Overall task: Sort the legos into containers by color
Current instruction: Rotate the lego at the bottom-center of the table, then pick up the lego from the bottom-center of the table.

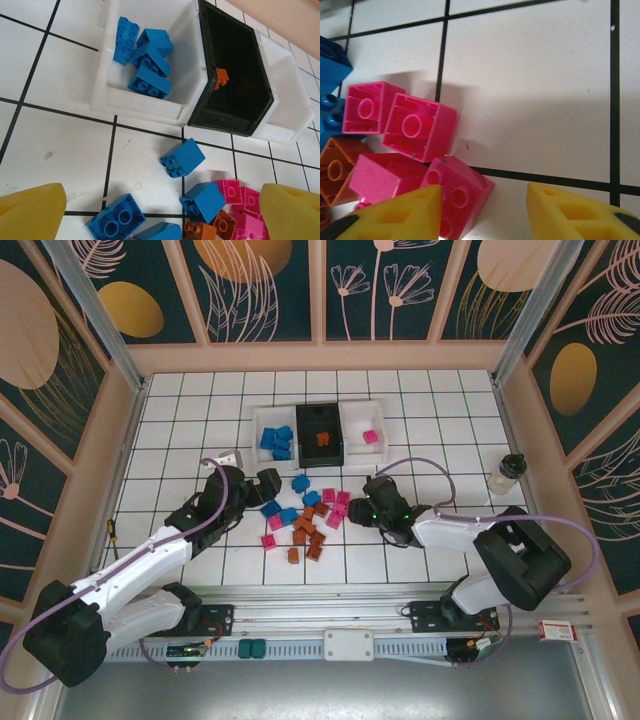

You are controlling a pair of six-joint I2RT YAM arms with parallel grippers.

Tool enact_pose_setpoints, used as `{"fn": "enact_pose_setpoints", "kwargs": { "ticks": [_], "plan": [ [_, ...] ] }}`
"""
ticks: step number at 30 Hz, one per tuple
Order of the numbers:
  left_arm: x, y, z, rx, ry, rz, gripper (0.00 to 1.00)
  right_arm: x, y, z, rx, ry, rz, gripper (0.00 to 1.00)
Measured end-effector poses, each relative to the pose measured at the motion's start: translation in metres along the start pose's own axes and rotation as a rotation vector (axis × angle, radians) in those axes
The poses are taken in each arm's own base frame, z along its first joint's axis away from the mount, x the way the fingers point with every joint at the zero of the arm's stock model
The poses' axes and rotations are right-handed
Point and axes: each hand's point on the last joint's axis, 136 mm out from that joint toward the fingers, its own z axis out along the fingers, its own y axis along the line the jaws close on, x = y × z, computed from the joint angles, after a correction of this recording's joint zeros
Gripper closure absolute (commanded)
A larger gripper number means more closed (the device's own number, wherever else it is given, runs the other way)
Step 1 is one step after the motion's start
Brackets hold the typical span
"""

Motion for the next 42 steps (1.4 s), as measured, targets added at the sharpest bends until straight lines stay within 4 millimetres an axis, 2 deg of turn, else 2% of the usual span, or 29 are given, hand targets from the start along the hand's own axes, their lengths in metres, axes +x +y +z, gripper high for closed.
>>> {"fn": "enact_pose_setpoints", "kwargs": {
  "ticks": [5, 8, 10, 12, 15, 18, 21, 25, 33, 37, 42],
  "plan": [
    [0.000, 0.002, 0.000, -0.008, -0.003, 0.001, 0.01, -0.003, -0.010, -0.002, 0.029, -0.006, 0.032, 0.56],
    [0.001, 0.004, 0.001, -0.013, -0.003, 0.002, 0.02, -0.003, -0.027, -0.011, 0.077, -0.015, 0.051, 0.55],
    [0.003, 0.006, 0.002, -0.020, -0.001, 0.003, 0.02, -0.001, -0.042, -0.020, 0.114, -0.021, 0.070, 0.52],
    [0.005, 0.008, 0.003, -0.026, 0.005, 0.005, 0.01, -0.002, -0.049, -0.028, 0.127, -0.027, 0.080, 0.45],
    [0.009, 0.011, 0.006, -0.037, 0.017, 0.008, 0.01, -0.009, -0.042, -0.037, 0.097, -0.053, 0.071, 0.36],
    [0.011, 0.013, 0.008, -0.045, 0.024, 0.010, 0.01, -0.015, -0.029, -0.039, 0.069, -0.065, 0.057, 0.35],
    [0.012, 0.013, 0.009, -0.046, 0.026, 0.010, 0.01, -0.017, -0.022, -0.029, 0.069, -0.050, 0.056, 0.34],
    [0.012, 0.013, 0.009, -0.046, 0.026, 0.011, 0.01, -0.003, -0.030, -0.012, 0.114, 0.006, 0.055, 0.34],
    [0.012, 0.013, 0.009, -0.048, 0.027, 0.011, 0.01, 0.000, -0.037, -0.006, 0.167, 0.021, 0.036, 0.41],
    [0.015, 0.016, 0.012, -0.059, 0.038, 0.014, 0.01, 0.002, -0.036, -0.005, 0.177, 0.023, 0.016, 0.42],
    [0.020, 0.020, 0.016, -0.078, 0.056, 0.019, 0.01, 0.003, -0.039, -0.003, 0.222, 0.031, -0.035, 0.56]
  ]
}}
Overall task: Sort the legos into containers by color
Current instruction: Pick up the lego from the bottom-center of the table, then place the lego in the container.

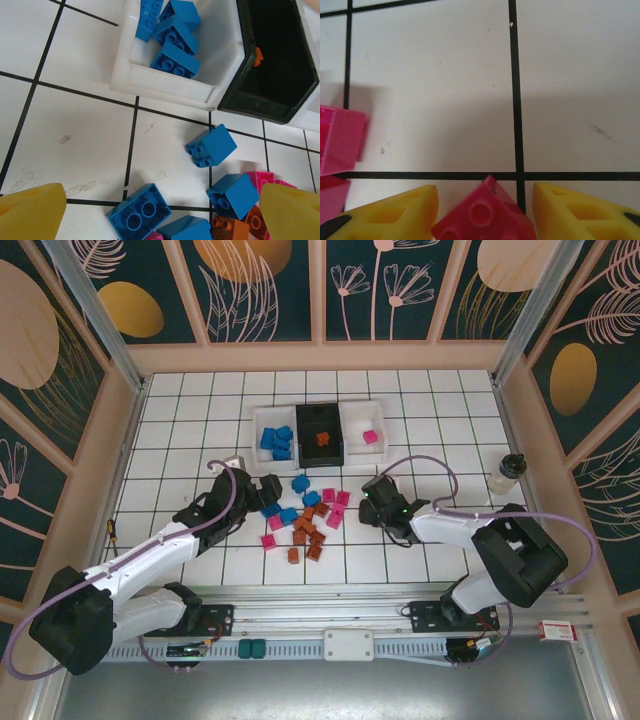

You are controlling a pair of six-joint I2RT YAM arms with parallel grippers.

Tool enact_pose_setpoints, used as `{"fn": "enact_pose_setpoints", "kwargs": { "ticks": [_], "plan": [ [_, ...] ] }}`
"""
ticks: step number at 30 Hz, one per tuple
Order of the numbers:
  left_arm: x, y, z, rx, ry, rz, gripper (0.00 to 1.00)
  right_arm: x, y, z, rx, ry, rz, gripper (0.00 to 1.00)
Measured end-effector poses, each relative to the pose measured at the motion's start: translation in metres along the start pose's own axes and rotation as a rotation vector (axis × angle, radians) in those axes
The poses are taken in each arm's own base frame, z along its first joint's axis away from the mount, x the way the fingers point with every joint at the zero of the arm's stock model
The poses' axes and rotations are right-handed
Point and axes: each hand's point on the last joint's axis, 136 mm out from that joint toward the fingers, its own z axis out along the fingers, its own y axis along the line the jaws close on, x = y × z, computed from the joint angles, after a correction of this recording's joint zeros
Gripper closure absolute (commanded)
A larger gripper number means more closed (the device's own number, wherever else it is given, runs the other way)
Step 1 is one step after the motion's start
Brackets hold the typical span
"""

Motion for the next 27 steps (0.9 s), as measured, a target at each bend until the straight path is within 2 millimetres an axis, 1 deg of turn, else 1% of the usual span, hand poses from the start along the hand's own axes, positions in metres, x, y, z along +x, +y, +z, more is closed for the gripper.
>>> {"fn": "enact_pose_setpoints", "kwargs": {
  "ticks": [3, 6, 8, 9, 11, 13, 15, 16, 17, 18, 20, 24, 26, 27],
  "plan": [
    [0.000, 0.000, 0.000, -0.001, 0.001, 0.001, 0.01, -0.002, 0.001, -0.001, 0.001, -0.005, -0.012, 0.61],
    [0.000, 0.000, 0.000, -0.001, 0.001, 0.001, 0.01, -0.003, 0.009, -0.003, -0.026, 0.004, -0.031, 0.64],
    [0.000, 0.000, 0.000, -0.001, 0.001, 0.004, 0.01, -0.012, 0.016, -0.009, -0.049, -0.009, -0.047, 0.64],
    [0.000, 0.000, 0.000, -0.001, 0.000, 0.004, 0.01, -0.023, 0.023, -0.015, -0.067, -0.029, -0.053, 0.64],
    [0.000, 0.000, -0.001, 0.000, -0.001, 0.004, 0.01, -0.053, 0.035, -0.026, -0.104, -0.085, -0.050, 0.64],
    [0.000, 0.000, -0.002, 0.000, 0.000, 0.008, 0.01, -0.097, 0.046, -0.039, -0.135, -0.173, -0.034, 0.64],
    [0.000, 0.001, -0.002, -0.002, 0.002, 0.008, 0.01, -0.139, 0.051, -0.050, -0.151, -0.259, -0.014, 0.64],
    [0.001, 0.002, -0.002, -0.006, 0.006, 0.009, 0.01, -0.159, 0.053, -0.052, -0.153, -0.296, -0.004, 0.64],
    [0.002, 0.003, -0.002, -0.009, 0.009, 0.010, 0.01, -0.174, 0.054, -0.051, -0.150, -0.321, 0.000, 0.64],
    [0.003, 0.003, -0.002, -0.011, 0.012, 0.011, 0.01, -0.188, 0.055, -0.047, -0.144, -0.340, 0.003, 0.64],
    [0.003, 0.004, -0.003, -0.013, 0.014, 0.011, 0.01, -0.207, 0.052, -0.030, -0.121, -0.348, 0.007, 0.64],
    [0.003, 0.003, -0.006, -0.004, 0.015, 0.010, 0.01, -0.226, 0.036, 0.018, -0.053, -0.306, 0.021, 0.63],
    [0.005, 0.005, -0.008, -0.003, 0.017, 0.010, 0.01, -0.234, 0.029, 0.039, -0.030, -0.289, 0.028, 0.60],
    [0.007, 0.006, -0.008, -0.006, 0.022, 0.010, 0.01, -0.239, 0.027, 0.048, -0.021, -0.281, 0.031, 0.57]
  ]
}}
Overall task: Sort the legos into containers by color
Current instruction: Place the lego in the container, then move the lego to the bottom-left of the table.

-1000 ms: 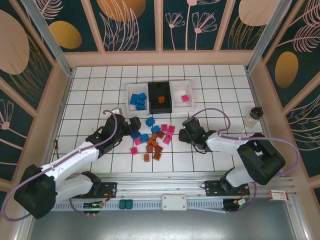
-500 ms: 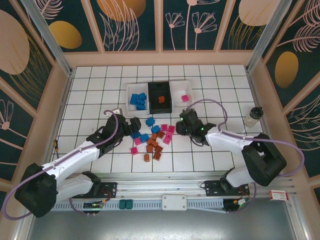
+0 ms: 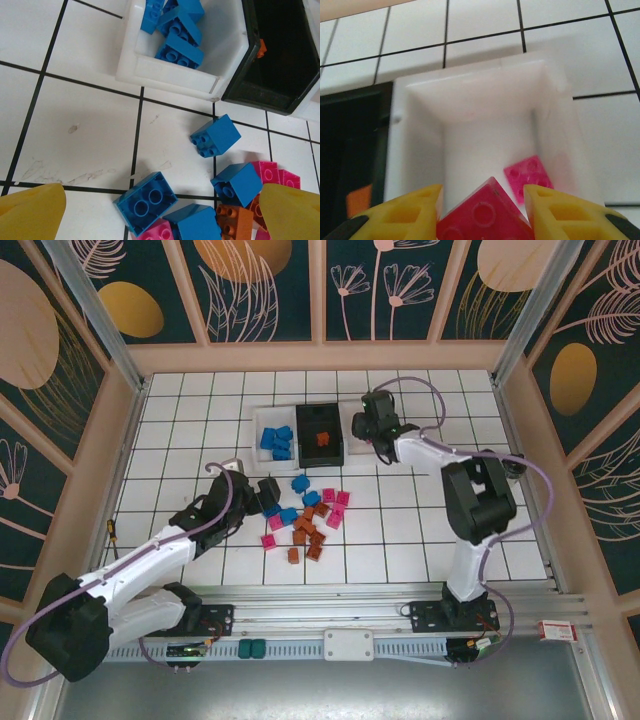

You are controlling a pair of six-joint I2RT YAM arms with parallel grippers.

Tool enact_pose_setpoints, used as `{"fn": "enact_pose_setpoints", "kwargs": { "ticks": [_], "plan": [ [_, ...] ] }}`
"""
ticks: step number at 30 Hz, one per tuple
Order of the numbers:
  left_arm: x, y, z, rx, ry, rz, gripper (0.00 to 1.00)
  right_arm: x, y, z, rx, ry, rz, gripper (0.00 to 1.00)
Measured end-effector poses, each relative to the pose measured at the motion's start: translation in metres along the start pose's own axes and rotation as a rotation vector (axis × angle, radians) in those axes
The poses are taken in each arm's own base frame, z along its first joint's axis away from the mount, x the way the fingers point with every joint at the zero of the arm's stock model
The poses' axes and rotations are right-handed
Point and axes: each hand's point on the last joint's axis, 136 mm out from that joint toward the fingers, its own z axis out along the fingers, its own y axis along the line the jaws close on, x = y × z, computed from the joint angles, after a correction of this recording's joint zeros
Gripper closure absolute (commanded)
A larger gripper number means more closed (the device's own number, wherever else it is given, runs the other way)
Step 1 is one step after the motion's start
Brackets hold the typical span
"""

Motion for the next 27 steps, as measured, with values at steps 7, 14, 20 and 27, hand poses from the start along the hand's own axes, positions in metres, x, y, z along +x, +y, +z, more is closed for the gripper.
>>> {"fn": "enact_pose_setpoints", "kwargs": {
  "ticks": [7, 14, 20, 27],
  "plan": [
    [0.015, 0.013, 0.000, -0.023, 0.034, 0.001, 0.01, -0.025, 0.010, 0.022, -0.016, -0.004, 0.010, 0.38],
    [0.021, 0.014, 0.000, -0.019, 0.057, -0.002, 0.16, -0.024, 0.023, -0.005, -0.053, -0.024, -0.005, 0.38],
    [0.045, 0.028, 0.008, -0.046, 0.129, 0.002, 0.22, 0.002, 0.054, -0.074, -0.164, -0.061, -0.051, 0.39],
    [0.064, 0.038, 0.026, -0.102, 0.205, 0.030, 0.22, 0.048, 0.061, -0.102, -0.233, -0.031, -0.065, 0.39]
  ]
}}
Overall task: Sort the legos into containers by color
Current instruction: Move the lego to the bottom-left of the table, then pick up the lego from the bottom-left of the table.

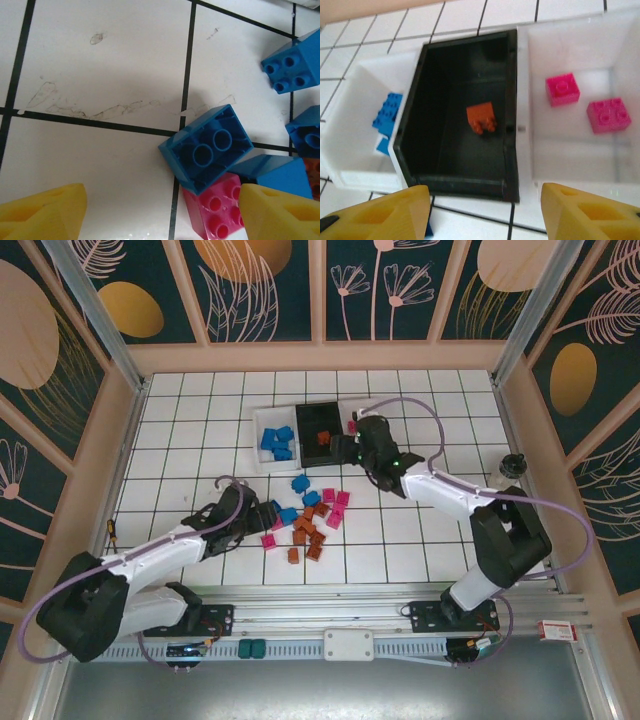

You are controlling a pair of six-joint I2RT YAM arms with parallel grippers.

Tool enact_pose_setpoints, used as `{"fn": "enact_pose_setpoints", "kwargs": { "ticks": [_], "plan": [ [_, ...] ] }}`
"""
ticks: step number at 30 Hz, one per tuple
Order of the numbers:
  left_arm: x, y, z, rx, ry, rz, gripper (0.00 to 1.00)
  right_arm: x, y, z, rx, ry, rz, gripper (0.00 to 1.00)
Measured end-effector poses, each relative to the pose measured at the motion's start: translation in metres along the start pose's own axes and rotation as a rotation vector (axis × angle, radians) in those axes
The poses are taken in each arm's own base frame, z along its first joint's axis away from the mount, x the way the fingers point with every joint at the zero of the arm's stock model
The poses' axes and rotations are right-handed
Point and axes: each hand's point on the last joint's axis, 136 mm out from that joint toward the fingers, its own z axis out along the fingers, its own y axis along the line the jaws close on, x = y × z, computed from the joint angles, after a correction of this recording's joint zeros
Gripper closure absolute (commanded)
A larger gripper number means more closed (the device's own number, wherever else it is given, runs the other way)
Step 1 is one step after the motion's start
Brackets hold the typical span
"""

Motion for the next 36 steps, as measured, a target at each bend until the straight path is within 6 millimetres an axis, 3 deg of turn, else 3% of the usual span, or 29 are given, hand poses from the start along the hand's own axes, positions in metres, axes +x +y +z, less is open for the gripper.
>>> {"fn": "enact_pose_setpoints", "kwargs": {
  "ticks": [4, 8, 15, 20, 24, 28, 31, 36],
  "plan": [
    [-0.008, -0.008, 0.010, -0.012, -0.001, 0.024, 0.31, 0.017, -0.009, -0.007, 0.011, 0.021, 0.012, 0.39],
    [-0.019, -0.014, 0.024, -0.042, -0.012, 0.039, 0.40, 0.015, -0.010, -0.019, 0.001, 0.001, 0.023, 0.39],
    [-0.020, -0.003, 0.031, -0.101, -0.033, 0.011, 0.49, 0.010, -0.015, -0.032, -0.006, -0.034, 0.039, 0.39],
    [-0.024, 0.025, 0.020, -0.157, -0.078, -0.048, 0.51, 0.011, -0.018, -0.032, -0.002, -0.038, 0.043, 0.39],
    [-0.025, 0.040, 0.010, -0.184, -0.092, -0.070, 0.45, 0.009, -0.017, -0.033, -0.006, -0.047, 0.044, 0.39],
    [-0.033, 0.028, -0.001, -0.129, -0.116, -0.058, 0.26, 0.007, -0.016, -0.033, -0.013, -0.053, 0.049, 0.39],
    [-0.042, 0.020, -0.007, -0.108, -0.138, -0.031, 0.19, 0.010, -0.017, -0.033, -0.017, -0.051, 0.056, 0.39],
    [-0.046, 0.018, 0.003, -0.154, -0.122, 0.024, 0.06, 0.014, -0.016, -0.034, -0.024, -0.042, 0.064, 0.39]
  ]
}}
